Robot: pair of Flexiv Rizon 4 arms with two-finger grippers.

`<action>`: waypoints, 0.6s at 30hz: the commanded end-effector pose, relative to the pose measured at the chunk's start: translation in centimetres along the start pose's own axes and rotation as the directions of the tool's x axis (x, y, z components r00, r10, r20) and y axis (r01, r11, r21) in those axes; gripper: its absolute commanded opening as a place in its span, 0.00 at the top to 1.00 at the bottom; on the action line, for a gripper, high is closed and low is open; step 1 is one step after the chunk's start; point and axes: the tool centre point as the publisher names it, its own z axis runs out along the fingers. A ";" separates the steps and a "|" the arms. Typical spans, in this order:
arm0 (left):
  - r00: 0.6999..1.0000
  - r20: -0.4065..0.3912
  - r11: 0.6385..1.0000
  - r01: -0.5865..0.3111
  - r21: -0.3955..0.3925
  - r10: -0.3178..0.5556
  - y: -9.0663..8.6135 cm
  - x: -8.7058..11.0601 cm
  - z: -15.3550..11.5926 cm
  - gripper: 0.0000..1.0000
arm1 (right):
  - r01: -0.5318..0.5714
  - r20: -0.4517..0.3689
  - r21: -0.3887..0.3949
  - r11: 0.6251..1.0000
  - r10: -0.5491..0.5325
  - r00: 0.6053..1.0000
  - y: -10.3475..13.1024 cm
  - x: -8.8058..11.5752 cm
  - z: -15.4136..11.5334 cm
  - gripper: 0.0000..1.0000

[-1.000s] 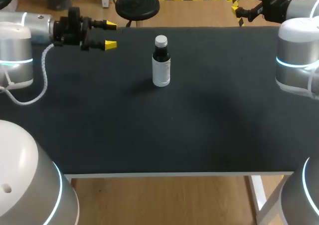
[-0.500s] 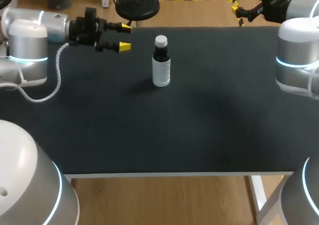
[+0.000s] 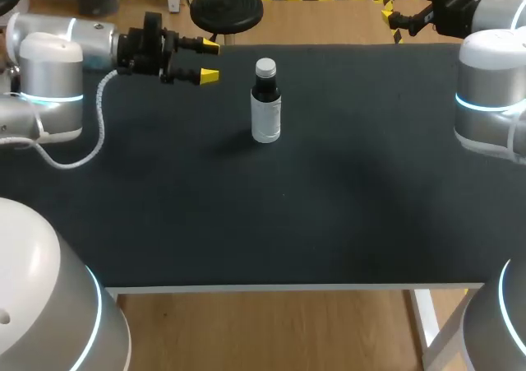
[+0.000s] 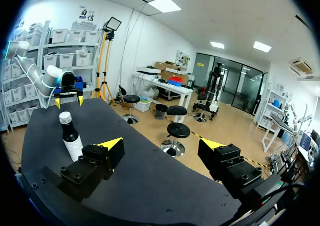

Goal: Unscrew the bottle cap

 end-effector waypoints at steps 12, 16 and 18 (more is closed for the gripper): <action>0.996 -0.094 0.998 0.007 0.065 -0.001 1.1 0.9 2.9 0.00 | 0.000 -0.002 0.000 1.000 0.000 1.000 0.0 -0.1 0.0 0.00; 0.993 -0.121 0.998 -0.001 0.063 0.009 1.3 1.2 3.6 0.00 | 0.000 -0.002 0.000 1.000 0.000 1.000 0.0 -0.1 0.0 0.00; 0.991 -0.137 0.998 -0.003 0.066 0.012 1.4 1.3 3.9 0.00 | 0.000 -0.002 0.000 1.000 0.000 1.000 0.0 -0.1 0.0 0.00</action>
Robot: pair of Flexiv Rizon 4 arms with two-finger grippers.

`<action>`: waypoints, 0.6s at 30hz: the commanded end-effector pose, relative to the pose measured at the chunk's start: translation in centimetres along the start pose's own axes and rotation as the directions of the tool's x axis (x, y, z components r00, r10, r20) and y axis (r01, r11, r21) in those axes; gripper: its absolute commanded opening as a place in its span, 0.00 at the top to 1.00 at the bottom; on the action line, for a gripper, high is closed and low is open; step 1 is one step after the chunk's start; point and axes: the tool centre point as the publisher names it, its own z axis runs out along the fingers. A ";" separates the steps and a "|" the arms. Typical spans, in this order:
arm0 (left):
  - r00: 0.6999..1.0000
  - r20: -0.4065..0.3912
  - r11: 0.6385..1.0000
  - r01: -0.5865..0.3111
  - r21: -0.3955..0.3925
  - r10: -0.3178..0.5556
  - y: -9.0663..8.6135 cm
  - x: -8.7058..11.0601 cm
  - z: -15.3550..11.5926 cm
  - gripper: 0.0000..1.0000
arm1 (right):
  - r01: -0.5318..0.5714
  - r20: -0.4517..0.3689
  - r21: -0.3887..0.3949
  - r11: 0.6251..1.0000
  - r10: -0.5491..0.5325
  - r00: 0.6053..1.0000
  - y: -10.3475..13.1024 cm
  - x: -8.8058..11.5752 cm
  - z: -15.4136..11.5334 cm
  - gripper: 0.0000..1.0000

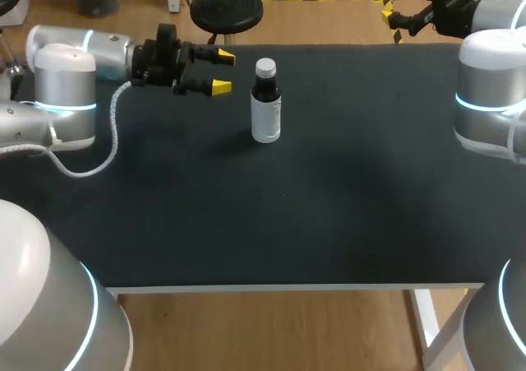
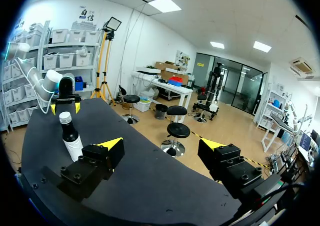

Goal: Unscrew the bottle cap

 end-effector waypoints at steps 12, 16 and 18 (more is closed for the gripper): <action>0.994 -0.108 1.000 -0.010 0.024 0.013 0.3 -0.3 2.5 0.00 | 0.000 -0.002 0.000 1.000 0.000 1.000 0.0 -0.1 0.0 0.00; 0.995 -0.100 0.999 -0.013 0.037 0.017 0.4 -0.2 3.0 0.00 | 0.000 -0.002 0.000 1.000 0.000 1.000 0.0 -0.1 0.0 0.00; 0.996 -0.093 0.999 -0.011 0.039 0.014 0.6 -0.3 3.2 0.00 | 0.000 -0.002 0.000 1.000 0.000 1.000 0.0 -0.1 0.0 0.00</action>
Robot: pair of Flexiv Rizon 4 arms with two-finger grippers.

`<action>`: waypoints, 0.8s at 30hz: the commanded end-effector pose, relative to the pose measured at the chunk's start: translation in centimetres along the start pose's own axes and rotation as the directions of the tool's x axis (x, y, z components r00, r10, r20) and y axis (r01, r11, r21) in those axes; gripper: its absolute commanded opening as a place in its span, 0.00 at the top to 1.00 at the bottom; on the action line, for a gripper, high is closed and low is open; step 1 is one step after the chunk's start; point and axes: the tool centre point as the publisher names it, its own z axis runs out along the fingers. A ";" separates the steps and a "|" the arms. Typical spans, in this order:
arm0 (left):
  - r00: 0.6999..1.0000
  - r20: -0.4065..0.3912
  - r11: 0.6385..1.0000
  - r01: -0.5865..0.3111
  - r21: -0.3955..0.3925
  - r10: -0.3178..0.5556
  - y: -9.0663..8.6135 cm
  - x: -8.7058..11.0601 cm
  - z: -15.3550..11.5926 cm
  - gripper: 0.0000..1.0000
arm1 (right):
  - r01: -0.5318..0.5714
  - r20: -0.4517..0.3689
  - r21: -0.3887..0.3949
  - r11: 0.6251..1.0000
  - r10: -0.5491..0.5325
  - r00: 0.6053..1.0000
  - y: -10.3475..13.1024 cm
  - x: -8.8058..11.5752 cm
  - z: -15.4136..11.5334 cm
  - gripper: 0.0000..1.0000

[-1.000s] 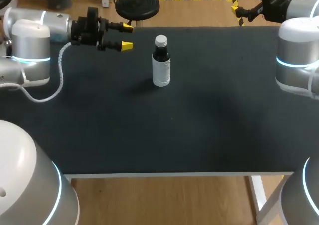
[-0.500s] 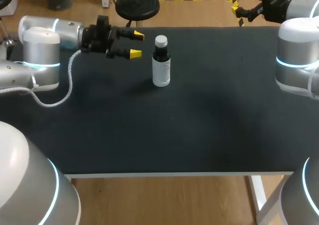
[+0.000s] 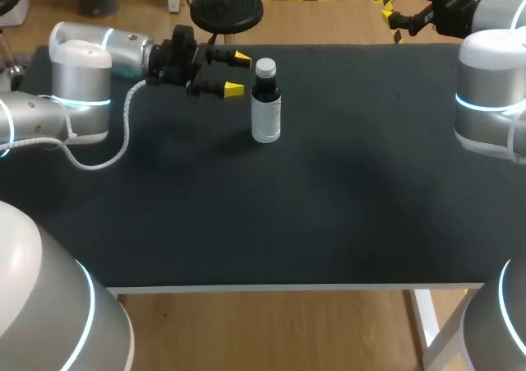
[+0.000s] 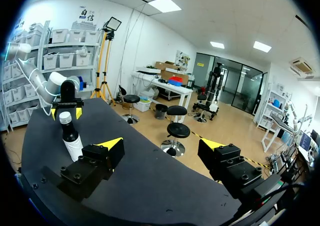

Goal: Unscrew the bottle cap

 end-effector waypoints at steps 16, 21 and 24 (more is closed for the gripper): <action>1.000 0.030 0.999 -0.006 -0.051 0.008 0.7 -0.8 2.5 0.00 | 0.000 -0.002 0.000 1.000 0.000 1.000 0.0 -0.1 0.0 0.00; 0.999 0.033 0.999 -0.007 -0.053 0.009 0.6 -0.9 2.8 0.00 | 0.000 -0.002 0.000 1.000 0.000 1.000 0.0 -0.1 0.0 0.00; 0.999 0.035 0.999 -0.007 -0.054 0.009 0.5 -1.0 3.0 0.00 | 0.000 -0.002 0.000 1.000 0.000 1.000 0.0 -0.1 0.0 0.00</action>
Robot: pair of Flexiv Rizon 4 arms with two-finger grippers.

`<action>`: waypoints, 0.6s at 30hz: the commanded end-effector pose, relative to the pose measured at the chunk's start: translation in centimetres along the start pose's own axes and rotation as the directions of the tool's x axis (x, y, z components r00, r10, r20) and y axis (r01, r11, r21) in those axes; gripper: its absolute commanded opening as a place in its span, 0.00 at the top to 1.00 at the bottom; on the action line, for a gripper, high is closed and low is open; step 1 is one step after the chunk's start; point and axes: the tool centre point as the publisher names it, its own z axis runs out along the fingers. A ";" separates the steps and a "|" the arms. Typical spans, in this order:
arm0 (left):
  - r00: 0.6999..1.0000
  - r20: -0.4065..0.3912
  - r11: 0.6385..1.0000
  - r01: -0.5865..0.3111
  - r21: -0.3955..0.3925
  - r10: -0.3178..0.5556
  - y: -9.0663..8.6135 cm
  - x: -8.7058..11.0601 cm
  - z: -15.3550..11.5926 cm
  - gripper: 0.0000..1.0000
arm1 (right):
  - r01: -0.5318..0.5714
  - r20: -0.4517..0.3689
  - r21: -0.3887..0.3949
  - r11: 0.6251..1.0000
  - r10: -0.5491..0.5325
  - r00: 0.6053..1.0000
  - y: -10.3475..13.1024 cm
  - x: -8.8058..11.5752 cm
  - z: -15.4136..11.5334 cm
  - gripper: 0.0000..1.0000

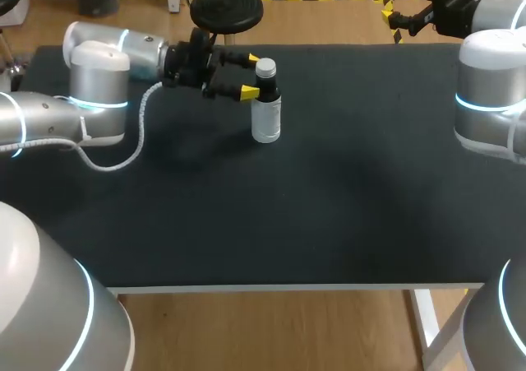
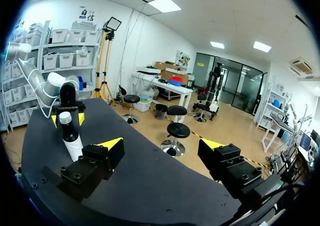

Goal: Unscrew the bottle cap

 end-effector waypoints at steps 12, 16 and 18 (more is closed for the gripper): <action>1.000 -0.019 1.000 -0.002 0.000 0.002 -0.3 0.3 1.3 0.00 | 0.000 -0.002 0.000 1.000 0.000 1.000 0.0 -0.1 0.0 0.00; 1.000 -0.020 1.000 0.004 0.001 -0.004 -0.2 0.3 1.5 0.00 | 0.000 -0.002 0.000 1.000 0.000 1.000 0.0 -0.1 0.0 0.00; 1.000 -0.019 1.000 0.004 -0.002 -0.004 -0.2 0.4 1.6 0.00 | 0.000 -0.002 0.000 1.000 0.000 1.000 0.0 -0.1 0.0 0.00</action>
